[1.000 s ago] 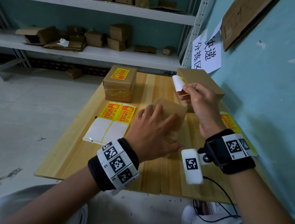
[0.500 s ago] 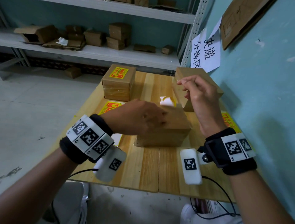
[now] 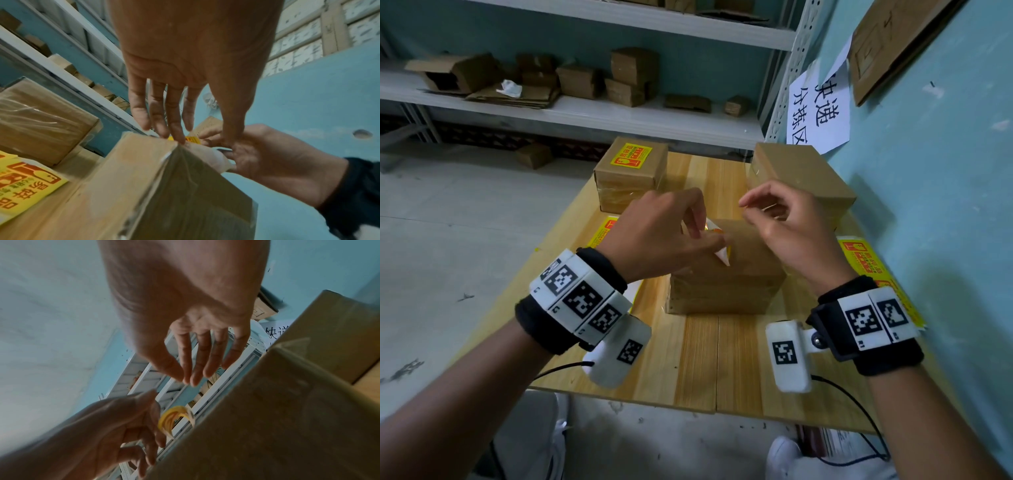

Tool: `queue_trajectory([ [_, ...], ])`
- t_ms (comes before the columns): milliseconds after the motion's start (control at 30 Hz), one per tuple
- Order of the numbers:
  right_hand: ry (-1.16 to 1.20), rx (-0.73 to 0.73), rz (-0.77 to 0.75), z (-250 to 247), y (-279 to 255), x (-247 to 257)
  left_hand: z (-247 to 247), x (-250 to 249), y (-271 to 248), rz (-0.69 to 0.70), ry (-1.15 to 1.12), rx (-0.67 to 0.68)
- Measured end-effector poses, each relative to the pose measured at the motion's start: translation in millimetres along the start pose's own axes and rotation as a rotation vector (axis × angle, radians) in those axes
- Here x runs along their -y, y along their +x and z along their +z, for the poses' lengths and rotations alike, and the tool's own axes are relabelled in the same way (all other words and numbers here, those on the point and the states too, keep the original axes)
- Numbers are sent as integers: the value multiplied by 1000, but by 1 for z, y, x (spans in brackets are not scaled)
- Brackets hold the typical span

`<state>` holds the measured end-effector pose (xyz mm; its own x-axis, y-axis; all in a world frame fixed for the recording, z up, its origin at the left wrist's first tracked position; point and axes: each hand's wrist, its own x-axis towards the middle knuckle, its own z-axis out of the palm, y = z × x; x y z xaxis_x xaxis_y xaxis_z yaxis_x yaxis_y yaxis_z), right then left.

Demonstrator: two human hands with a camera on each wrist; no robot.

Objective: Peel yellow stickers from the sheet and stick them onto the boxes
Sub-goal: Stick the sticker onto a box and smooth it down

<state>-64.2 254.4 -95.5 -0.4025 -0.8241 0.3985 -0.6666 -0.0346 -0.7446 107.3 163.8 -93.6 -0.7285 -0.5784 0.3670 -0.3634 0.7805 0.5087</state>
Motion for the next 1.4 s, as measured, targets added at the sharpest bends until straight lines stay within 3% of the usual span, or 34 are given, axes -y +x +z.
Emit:
queue_trajectory([
  [133, -22, 142, -16, 3, 0, 2, 6, -7, -4, -13, 59, 33],
  [600, -111, 113, 81, 16, 3, 7, 9, -12, -7, -40, 15, 17],
  [767, -102, 191, 107, 15, 1, 10, 9, -9, -7, -48, 39, 8],
  [1067, -145, 69, 51, 16, 4, 1, 8, -12, -7, -97, 0, 18],
  [1400, -277, 73, -61, 16, 0, -1, 5, -13, -6, -205, -47, -33],
])
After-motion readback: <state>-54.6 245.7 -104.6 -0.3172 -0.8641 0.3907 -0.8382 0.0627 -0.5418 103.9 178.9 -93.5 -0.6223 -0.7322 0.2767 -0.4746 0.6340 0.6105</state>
